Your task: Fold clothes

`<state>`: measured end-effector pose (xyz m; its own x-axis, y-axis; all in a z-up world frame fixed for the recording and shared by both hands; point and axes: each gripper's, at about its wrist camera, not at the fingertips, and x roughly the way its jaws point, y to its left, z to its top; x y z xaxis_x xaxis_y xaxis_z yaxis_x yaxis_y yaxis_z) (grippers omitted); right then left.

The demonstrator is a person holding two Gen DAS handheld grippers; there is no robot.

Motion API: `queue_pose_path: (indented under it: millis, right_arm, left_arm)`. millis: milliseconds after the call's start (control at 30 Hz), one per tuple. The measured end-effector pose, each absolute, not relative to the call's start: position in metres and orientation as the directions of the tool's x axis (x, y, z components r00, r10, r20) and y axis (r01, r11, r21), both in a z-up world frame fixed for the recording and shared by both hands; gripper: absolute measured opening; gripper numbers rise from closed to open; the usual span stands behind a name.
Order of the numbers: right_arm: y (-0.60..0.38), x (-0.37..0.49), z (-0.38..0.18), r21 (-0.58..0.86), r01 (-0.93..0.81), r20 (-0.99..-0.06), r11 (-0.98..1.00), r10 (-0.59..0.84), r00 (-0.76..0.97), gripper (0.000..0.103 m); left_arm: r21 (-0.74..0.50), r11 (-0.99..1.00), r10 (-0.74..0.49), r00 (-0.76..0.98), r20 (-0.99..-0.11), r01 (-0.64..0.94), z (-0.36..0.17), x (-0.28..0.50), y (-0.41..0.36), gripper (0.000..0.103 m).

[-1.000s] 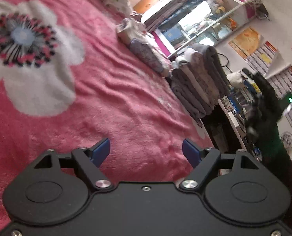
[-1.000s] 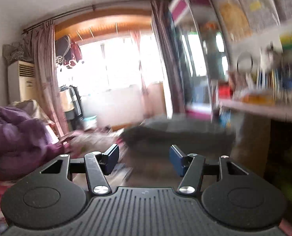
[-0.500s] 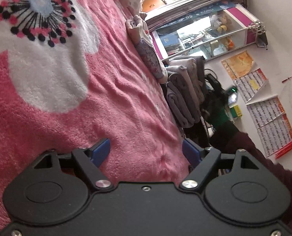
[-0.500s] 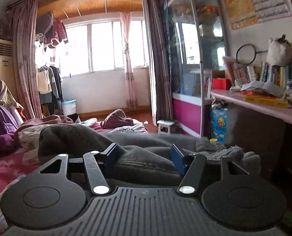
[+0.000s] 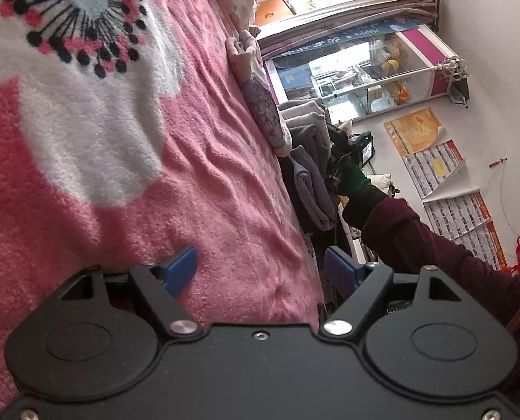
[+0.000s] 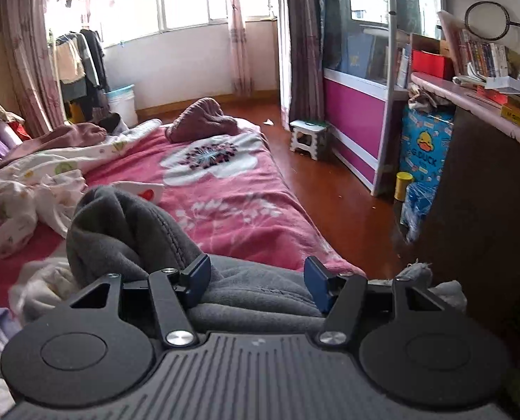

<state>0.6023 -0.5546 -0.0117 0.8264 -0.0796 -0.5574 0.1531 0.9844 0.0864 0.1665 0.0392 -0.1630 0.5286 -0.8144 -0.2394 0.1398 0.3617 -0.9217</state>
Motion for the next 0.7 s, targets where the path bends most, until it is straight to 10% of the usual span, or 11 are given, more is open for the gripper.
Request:
queue_pose_path:
  millis: [700]
  right_arm:
    - [-0.574,0.476,0.035,0.295,0.215,-0.381,0.931,-0.092,0.92,0.069]
  left_arm:
    - [-0.897,0.414,-0.802,0.529,-0.279,0.154,-0.157,0.161,0.03,0.081]
